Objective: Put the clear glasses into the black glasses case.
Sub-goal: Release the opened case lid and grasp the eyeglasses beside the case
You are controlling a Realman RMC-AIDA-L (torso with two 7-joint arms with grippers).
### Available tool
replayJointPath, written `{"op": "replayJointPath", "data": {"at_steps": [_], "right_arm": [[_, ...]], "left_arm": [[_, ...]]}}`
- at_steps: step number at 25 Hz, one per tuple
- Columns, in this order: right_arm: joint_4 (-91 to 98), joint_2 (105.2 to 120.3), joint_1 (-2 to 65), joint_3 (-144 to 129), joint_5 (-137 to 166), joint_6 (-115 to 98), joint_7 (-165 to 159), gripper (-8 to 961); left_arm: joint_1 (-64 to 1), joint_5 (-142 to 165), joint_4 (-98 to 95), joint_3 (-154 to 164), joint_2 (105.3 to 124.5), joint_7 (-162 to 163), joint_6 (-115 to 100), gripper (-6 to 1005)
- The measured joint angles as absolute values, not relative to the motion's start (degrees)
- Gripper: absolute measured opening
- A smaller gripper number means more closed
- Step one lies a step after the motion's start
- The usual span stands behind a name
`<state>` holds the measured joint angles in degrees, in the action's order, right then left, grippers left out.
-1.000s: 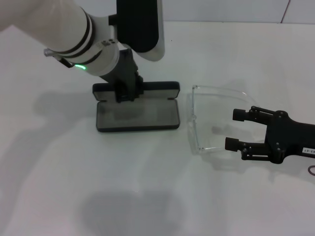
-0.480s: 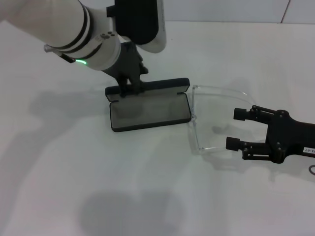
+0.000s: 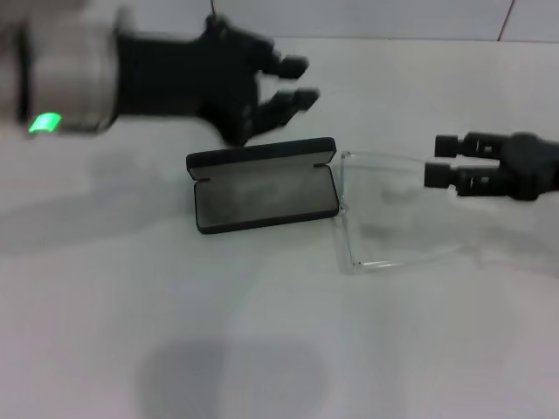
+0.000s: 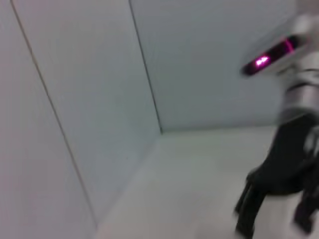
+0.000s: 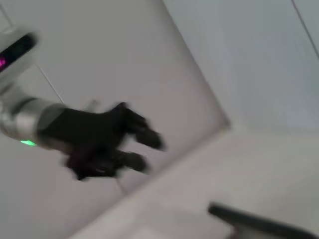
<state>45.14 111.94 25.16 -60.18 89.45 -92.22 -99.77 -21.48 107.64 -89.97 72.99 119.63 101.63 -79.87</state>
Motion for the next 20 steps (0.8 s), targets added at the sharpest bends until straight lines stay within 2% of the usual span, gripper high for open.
{"op": "replayJointPath", "data": {"at_steps": [4, 7, 9, 12, 15, 20], "right_arm": [[56.86, 109.53, 30.71, -60.06, 101.38, -93.04, -123.73, 853], [60.76, 106.92, 38.05, -59.67, 110.39, -96.61, -139.85, 853], [59.79, 104.74, 43.37, -59.56, 114.91, -100.71, -148.01, 852], [56.09, 103.17, 50.27, -59.48, 120.30, -104.47, -154.93, 849], [52.27, 103.42, 56.60, -59.44, 125.86, -104.77, -158.71, 847], [43.19, 106.08, 64.35, -59.42, 134.43, -102.31, -161.52, 842]], "left_arm": [[-11.16, 90.38, -85.62, 72.63, 119.76, 86.44, -79.66, 276], [-4.74, 79.98, -80.76, 72.58, 119.77, 76.37, -79.62, 275], [-2.66, 76.81, -77.81, 72.42, 119.81, 72.46, -79.52, 275], [-0.39, 74.79, -73.08, 72.22, 119.71, 67.11, -79.84, 276], [1.37, 74.29, -67.84, 71.48, 119.50, 60.52, -81.97, 276], [-0.87, 76.56, -54.23, 66.90, 118.92, 55.01, -88.69, 276]]}}
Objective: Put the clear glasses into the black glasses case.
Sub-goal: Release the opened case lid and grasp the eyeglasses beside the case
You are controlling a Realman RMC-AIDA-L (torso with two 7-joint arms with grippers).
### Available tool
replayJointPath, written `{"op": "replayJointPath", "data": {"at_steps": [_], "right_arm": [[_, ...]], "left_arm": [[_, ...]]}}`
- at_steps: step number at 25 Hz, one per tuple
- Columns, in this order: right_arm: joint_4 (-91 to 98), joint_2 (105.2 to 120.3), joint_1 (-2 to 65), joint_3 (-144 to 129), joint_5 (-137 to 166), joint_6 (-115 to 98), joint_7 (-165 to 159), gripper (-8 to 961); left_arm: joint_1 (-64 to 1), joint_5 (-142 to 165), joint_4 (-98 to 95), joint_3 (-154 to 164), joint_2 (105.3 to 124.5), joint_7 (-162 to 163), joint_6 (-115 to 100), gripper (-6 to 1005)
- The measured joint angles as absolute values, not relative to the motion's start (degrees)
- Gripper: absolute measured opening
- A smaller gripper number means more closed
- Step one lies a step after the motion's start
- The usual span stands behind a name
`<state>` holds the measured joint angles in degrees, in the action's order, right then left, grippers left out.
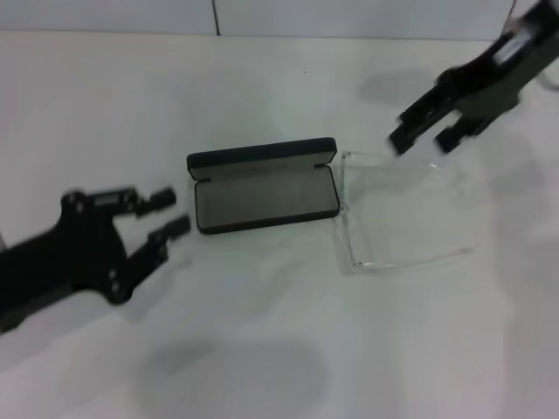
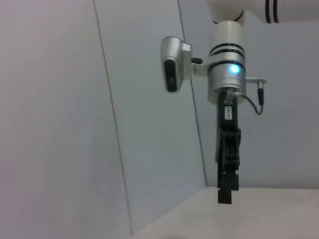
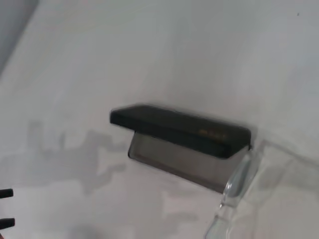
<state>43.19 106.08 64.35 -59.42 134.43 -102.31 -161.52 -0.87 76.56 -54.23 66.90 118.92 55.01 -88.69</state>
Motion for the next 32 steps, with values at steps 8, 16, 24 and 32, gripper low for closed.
{"op": "replayJointPath", "data": {"at_steps": [8, 16, 24, 32], "right_arm": [[32.18, 110.22, 73.88, -59.29, 142.31, -98.11, -162.70, 838], [29.71, 112.36, 75.03, -59.24, 144.97, -94.64, -162.77, 838], [30.16, 114.01, 69.94, -59.91, 145.83, -86.22, -162.28, 839], [30.22, 116.05, 67.27, -62.54, 144.87, -78.32, -162.07, 839]], "left_arm": [[-9.07, 85.54, -38.29, 59.29, 116.69, 54.45, -96.21, 275], [-9.74, 86.53, -37.10, 55.38, 117.99, 54.28, -95.54, 407], [-9.14, 86.53, -36.86, 54.21, 118.30, 53.54, -95.56, 685], [-8.84, 86.50, -36.63, 54.15, 118.95, 52.05, -95.34, 685]]}}
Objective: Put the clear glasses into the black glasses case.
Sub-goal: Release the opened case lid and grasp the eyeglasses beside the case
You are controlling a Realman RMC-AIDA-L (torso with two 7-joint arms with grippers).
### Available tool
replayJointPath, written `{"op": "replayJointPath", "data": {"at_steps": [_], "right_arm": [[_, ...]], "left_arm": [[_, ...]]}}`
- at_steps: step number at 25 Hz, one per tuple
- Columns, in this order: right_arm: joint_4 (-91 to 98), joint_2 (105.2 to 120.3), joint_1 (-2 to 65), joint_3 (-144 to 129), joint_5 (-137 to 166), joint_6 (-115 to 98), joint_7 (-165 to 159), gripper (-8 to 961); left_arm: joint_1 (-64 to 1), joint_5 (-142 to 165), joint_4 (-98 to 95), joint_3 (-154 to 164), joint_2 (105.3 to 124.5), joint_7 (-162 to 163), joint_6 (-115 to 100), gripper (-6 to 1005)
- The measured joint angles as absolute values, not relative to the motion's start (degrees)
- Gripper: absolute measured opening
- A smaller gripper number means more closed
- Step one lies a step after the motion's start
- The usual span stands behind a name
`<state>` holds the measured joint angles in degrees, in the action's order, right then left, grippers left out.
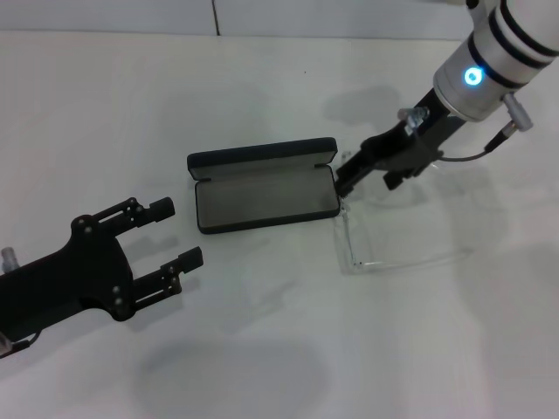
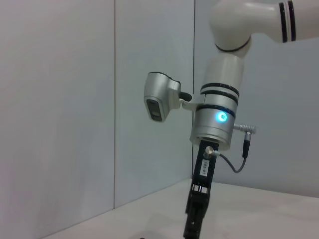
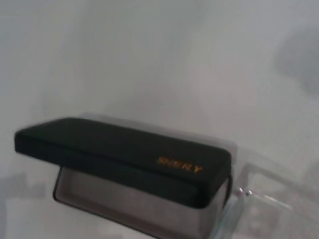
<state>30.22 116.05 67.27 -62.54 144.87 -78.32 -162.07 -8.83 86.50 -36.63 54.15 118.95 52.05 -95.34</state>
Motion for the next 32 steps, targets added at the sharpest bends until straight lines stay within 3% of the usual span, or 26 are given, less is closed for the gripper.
{"op": "replayJointPath", "data": {"at_steps": [32], "right_arm": [[25.01, 116.18, 66.06, -69.70, 135.67, -69.77, -162.00, 839]], "left_arm": [[-9.07, 86.42, -36.41, 54.14, 119.35, 51.94, -93.08, 686]]}}
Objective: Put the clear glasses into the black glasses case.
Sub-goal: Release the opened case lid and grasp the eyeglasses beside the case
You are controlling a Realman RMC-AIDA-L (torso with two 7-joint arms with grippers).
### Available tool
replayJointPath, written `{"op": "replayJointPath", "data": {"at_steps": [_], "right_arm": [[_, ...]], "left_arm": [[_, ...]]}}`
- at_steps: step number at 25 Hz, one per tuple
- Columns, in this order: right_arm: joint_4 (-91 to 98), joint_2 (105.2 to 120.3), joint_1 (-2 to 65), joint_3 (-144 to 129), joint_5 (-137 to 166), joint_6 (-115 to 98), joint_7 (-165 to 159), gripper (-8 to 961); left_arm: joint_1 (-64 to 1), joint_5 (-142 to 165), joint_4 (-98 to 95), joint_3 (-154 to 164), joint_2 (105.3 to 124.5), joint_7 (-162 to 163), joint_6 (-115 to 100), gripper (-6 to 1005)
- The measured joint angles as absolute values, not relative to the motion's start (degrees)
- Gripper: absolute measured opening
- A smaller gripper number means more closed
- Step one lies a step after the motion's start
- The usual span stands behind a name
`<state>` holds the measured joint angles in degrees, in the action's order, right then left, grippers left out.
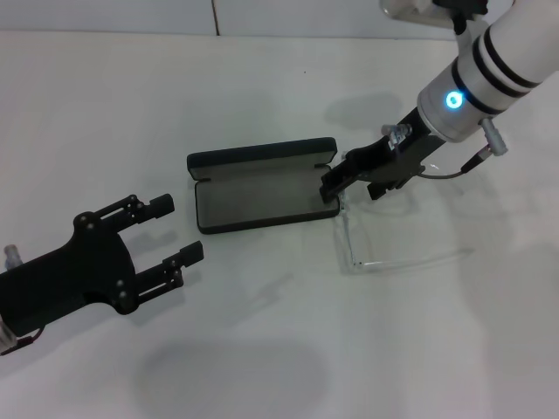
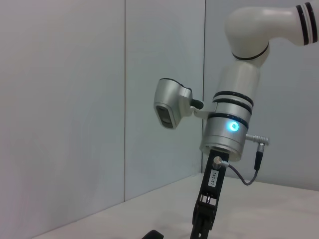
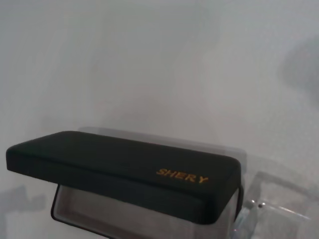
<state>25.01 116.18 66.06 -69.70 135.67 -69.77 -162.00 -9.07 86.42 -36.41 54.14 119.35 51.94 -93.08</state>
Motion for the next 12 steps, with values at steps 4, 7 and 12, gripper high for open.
{"op": "replayJointPath", "data": {"at_steps": [4, 7, 12], "right_arm": [[25.01, 116.19, 66.20, -70.41, 135.49, -69.70, -162.08, 839], [25.01, 116.19, 66.18, -70.48, 135.49, -69.56, -162.06, 832], [25.02, 116.19, 65.92, -70.52, 135.48, -69.31, -161.89, 797]], "left_arm": [[-9.10, 86.45, -36.39, 54.14, 119.35, 51.94, -92.67, 686], [-9.12, 86.47, -36.36, 54.14, 119.36, 51.94, -92.54, 686], [-9.26, 86.49, -36.30, 54.14, 119.43, 51.94, -92.54, 686]]}}
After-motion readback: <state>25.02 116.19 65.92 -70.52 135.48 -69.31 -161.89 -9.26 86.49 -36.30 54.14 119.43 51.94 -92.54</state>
